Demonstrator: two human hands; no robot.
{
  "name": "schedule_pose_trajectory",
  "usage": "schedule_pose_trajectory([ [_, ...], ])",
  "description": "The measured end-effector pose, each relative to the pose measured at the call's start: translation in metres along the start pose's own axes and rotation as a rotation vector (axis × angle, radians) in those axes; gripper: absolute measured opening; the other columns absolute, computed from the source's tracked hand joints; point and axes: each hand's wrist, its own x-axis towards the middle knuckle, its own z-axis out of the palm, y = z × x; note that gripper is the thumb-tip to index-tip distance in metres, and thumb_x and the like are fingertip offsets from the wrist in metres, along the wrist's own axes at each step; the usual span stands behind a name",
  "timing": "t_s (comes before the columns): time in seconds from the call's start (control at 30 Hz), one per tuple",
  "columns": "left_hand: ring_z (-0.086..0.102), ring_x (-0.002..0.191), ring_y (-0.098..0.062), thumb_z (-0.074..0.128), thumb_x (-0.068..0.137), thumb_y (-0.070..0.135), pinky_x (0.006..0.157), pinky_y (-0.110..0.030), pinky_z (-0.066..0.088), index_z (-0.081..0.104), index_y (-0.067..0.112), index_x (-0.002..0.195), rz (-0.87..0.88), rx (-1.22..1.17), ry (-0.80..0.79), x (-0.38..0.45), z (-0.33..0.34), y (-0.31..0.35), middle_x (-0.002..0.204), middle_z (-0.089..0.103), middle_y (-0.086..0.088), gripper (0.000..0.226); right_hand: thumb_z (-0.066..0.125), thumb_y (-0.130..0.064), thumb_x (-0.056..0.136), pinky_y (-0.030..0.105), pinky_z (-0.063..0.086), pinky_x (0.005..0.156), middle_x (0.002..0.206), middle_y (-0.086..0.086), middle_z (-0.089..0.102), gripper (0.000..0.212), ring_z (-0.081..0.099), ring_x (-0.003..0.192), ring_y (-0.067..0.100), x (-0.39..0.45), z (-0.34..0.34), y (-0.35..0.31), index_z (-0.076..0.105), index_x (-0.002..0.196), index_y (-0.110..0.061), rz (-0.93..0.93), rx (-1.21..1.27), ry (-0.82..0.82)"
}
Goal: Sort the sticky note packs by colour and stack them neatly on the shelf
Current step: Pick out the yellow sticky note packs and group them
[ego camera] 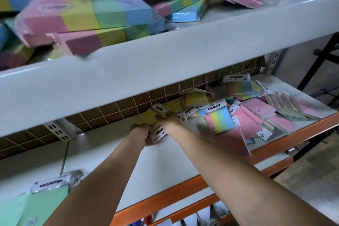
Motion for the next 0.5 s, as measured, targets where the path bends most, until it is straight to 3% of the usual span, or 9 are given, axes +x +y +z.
schedule_pose_trajectory([
  [0.07,0.044,0.061,-0.017,0.056,0.095,0.023,0.063,-0.028,0.038,0.053,0.008,0.083,-0.016,0.020,-0.020,-0.004,0.003,-0.004,0.071,0.049,-0.006,0.020,0.064,-0.046,0.087,0.030,0.049,0.085,0.125,0.008,0.063,0.053,0.060,0.113,0.026,-0.001,-0.004,0.001,0.056,0.127,-0.012,0.023,-0.019,0.031],
  [0.17,0.045,0.064,-0.017,0.054,0.097,0.022,0.068,-0.030,0.037,0.053,0.008,0.080,-0.012,0.007,-0.058,-0.014,0.011,-0.006,0.071,0.049,-0.005,0.022,0.063,-0.042,0.088,0.021,0.043,0.060,0.122,0.008,0.064,0.046,0.061,0.110,0.026,-0.002,-0.011,0.001,0.060,0.122,-0.011,0.025,-0.090,0.049],
  [0.2,0.046,0.067,-0.019,0.052,0.098,0.021,0.070,-0.029,0.037,0.053,0.008,0.082,-0.010,0.018,-0.066,-0.018,0.014,-0.006,0.071,0.048,-0.004,0.021,0.064,-0.040,0.088,0.022,0.046,0.059,0.121,0.010,0.065,0.043,0.062,0.108,0.027,-0.002,-0.012,0.000,0.061,0.120,-0.010,0.024,-0.086,0.042],
  [0.27,0.045,0.064,-0.019,0.049,0.099,0.017,0.060,-0.026,0.036,0.051,0.009,0.076,-0.009,0.015,-0.071,-0.023,0.018,-0.006,0.069,0.047,-0.004,0.025,0.068,-0.039,0.085,0.034,0.055,0.075,0.117,0.012,0.067,0.045,0.064,0.105,0.030,-0.004,-0.012,-0.001,0.062,0.117,-0.008,0.046,-0.043,0.031],
  [0.33,0.041,0.058,-0.017,0.047,0.099,0.016,0.051,-0.026,0.030,0.048,0.010,0.068,-0.005,-0.007,-0.069,-0.026,0.019,-0.007,0.068,0.049,-0.004,0.031,0.073,-0.046,0.080,0.040,0.055,0.085,0.116,0.012,0.067,0.054,0.065,0.105,0.030,-0.005,-0.012,-0.002,0.061,0.117,-0.008,0.081,-0.023,0.050],
  [0.4,0.038,0.053,-0.018,0.046,0.096,0.012,0.050,-0.025,0.026,0.047,0.011,0.064,-0.007,-0.026,-0.074,-0.028,0.019,-0.007,0.064,0.050,-0.005,0.032,0.073,-0.048,0.079,0.035,0.054,0.087,0.118,0.010,0.067,0.058,0.064,0.107,0.028,-0.003,-0.011,-0.003,0.061,0.120,-0.009,0.095,-0.022,0.069],
  [0.5,0.037,0.044,-0.016,0.049,0.089,0.005,0.050,-0.023,0.023,0.045,0.012,0.059,-0.024,-0.005,-0.109,-0.029,0.018,-0.010,0.053,0.050,-0.004,0.032,0.069,-0.037,0.084,0.021,0.042,0.078,0.122,0.006,0.065,0.046,0.061,0.112,0.023,-0.002,-0.011,-0.004,0.060,0.122,-0.012,0.081,-0.042,0.105],
])
